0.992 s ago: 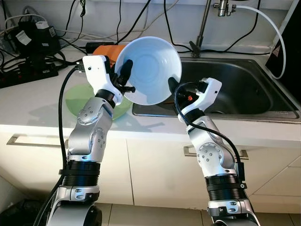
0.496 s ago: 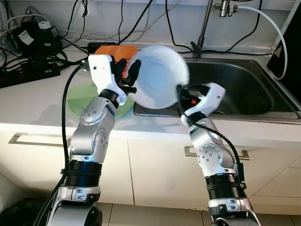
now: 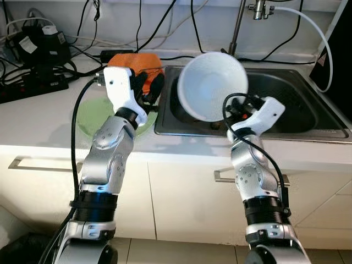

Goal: Kitchen organization

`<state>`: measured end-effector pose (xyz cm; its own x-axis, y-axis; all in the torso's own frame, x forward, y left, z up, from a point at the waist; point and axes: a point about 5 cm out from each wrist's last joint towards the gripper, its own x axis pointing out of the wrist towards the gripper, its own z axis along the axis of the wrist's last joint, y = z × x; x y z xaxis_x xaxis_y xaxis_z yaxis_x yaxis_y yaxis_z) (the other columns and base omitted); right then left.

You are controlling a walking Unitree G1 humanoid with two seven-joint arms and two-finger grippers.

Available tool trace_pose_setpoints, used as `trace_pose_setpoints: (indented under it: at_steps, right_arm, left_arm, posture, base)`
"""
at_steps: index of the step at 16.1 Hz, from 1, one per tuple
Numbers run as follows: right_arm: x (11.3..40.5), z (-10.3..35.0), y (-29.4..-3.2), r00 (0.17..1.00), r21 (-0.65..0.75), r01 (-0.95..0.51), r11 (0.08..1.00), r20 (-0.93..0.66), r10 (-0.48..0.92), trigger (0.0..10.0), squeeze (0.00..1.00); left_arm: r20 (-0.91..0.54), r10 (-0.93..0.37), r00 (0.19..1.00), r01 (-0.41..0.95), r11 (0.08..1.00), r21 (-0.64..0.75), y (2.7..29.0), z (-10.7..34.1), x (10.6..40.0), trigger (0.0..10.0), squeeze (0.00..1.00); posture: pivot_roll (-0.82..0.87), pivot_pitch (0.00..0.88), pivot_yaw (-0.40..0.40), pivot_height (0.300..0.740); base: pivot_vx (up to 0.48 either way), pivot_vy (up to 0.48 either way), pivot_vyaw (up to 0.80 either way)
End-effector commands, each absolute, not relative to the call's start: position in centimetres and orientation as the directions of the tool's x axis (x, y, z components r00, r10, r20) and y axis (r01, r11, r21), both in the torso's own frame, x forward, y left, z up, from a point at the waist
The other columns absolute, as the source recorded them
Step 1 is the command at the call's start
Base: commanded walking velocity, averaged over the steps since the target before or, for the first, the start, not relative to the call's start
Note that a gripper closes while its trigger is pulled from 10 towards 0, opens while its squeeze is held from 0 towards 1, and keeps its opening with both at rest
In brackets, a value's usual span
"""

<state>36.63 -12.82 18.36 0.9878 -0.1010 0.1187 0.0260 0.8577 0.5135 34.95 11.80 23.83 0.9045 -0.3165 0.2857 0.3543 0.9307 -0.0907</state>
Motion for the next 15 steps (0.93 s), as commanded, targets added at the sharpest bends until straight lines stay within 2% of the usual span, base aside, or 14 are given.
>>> trace_pose_setpoints:
  at_steps: [1,6,7,8,10,13,15]
  right_arm:
    - [37.0,20.3,-13.0,0.970,0.450,0.021,0.893,0.205,-0.127,0.0,0.00]
    - [37.7,21.2,-14.2,0.946,0.272,0.097,0.957,0.275,-0.174,0.0,0.00]
    - [37.9,21.4,-13.7,0.941,0.158,0.096,0.983,0.307,-0.141,8.3,0.00]
    - [38.1,21.3,-13.3,0.938,0.052,0.093,0.994,0.329,-0.105,10.0,0.00]
    - [38.4,20.5,-12.9,0.941,-0.123,0.092,0.988,0.335,-0.046,10.0,0.00]
    - [38.6,19.9,-13.0,0.931,-0.381,0.120,0.917,0.364,0.030,10.0,0.00]
    - [38.6,19.9,-12.9,0.922,-0.465,0.136,0.875,0.383,0.060,10.0,0.00]
  left_arm:
    - [0.278,-0.336,0.900,0.364,0.930,-0.055,11.5,23.8,34.7,10.0,0.00]
    - [0.257,-0.362,0.896,0.383,0.923,-0.036,10.9,23.2,33.9,10.0,0.00]
    - [0.253,-0.369,0.894,0.388,0.921,-0.027,10.8,23.1,33.7,10.0,0.00]
    - [0.250,-0.380,0.891,0.396,0.918,-0.018,10.7,23.1,33.5,10.0,0.00]
    - [0.231,-0.404,0.885,0.418,0.909,-0.012,10.4,22.8,33.2,10.0,0.00]
    - [0.211,-0.415,0.885,0.428,0.904,-0.015,10.0,22.3,32.8,10.0,0.00]
    - [0.211,-0.426,0.880,0.438,0.899,-0.016,9.7,22.3,32.6,10.0,0.00]
  posture:
    - [0.03,0.000,0.011,0.740]
    - [0.04,0.000,0.004,0.740]
    - [0.05,0.000,0.002,0.740]
    - [0.05,0.000,0.001,0.740]
    - [0.05,0.000,0.002,0.740]
    - [0.06,0.000,0.000,0.740]
    - [0.06,0.000,-0.001,0.740]
  base:
    - [0.000,0.000,0.00]
    - [0.000,0.000,0.00]
    - [0.000,0.000,0.00]
    - [0.000,0.000,0.00]
    - [0.000,0.000,0.00]
    - [0.000,0.000,0.00]
    - [0.000,0.000,0.00]
